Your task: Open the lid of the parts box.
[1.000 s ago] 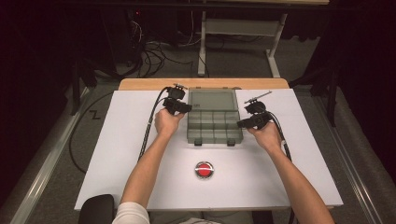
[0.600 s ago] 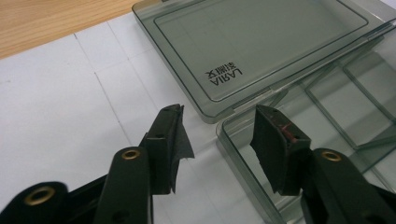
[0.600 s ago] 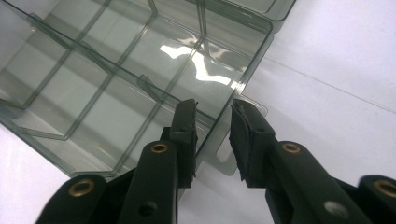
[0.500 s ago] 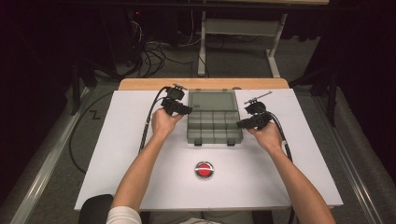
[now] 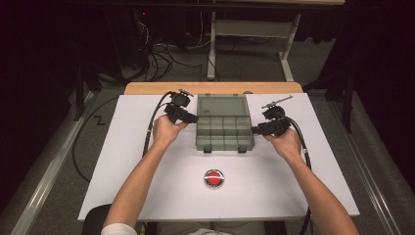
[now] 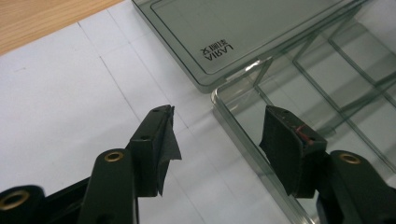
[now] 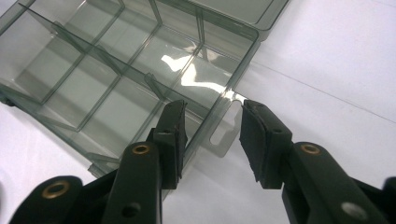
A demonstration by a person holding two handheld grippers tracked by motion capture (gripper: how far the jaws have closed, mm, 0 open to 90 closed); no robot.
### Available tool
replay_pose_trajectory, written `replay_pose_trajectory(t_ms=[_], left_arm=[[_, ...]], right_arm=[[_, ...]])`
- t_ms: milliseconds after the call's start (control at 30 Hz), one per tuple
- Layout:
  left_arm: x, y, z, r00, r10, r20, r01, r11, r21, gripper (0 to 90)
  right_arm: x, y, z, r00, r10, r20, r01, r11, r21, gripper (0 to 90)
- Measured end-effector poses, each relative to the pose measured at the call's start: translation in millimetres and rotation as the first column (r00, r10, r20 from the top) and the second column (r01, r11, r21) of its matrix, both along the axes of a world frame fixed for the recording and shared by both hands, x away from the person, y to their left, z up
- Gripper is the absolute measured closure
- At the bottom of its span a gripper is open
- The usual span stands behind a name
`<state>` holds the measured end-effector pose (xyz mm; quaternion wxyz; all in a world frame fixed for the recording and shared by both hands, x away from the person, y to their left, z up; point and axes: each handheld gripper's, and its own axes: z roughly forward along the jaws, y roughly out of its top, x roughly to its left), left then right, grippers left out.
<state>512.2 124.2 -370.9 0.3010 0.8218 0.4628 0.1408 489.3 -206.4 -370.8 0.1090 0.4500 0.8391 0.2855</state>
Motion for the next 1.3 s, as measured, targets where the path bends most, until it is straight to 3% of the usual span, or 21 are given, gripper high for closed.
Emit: replay_pose_trajectory(t_ms=[267,800,1000,1300], left_arm=[[-11.5,9.2,5.7,0.9996,0.007,0.028,-0.007,0.9999,-0.012,43.1],[-45.9,23.1,15.0,0.9964,-0.034,0.077,0.037,0.9984,-0.043,39.5],[-64.1,28.4,17.1,0.9898,-0.047,0.134,0.054,0.9971,-0.053,38.8],[-86.8,35.7,15.4,0.9823,-0.042,0.183,0.056,0.9959,-0.072,37.8]], right_arm=[[-8.8,-5.8,-0.4,0.9998,0.014,0.016,-0.014,1.000,0.027,60.4],[-29.1,-16.6,2.9,0.9971,0.029,0.071,-0.035,0.996,0.079,55.9],[-39.1,-22.9,5.7,0.9938,0.030,0.107,-0.041,0.994,0.105,54.7],[-55.4,-33.8,3.2,0.9891,0.028,0.144,-0.048,0.990,0.136,54.5]])
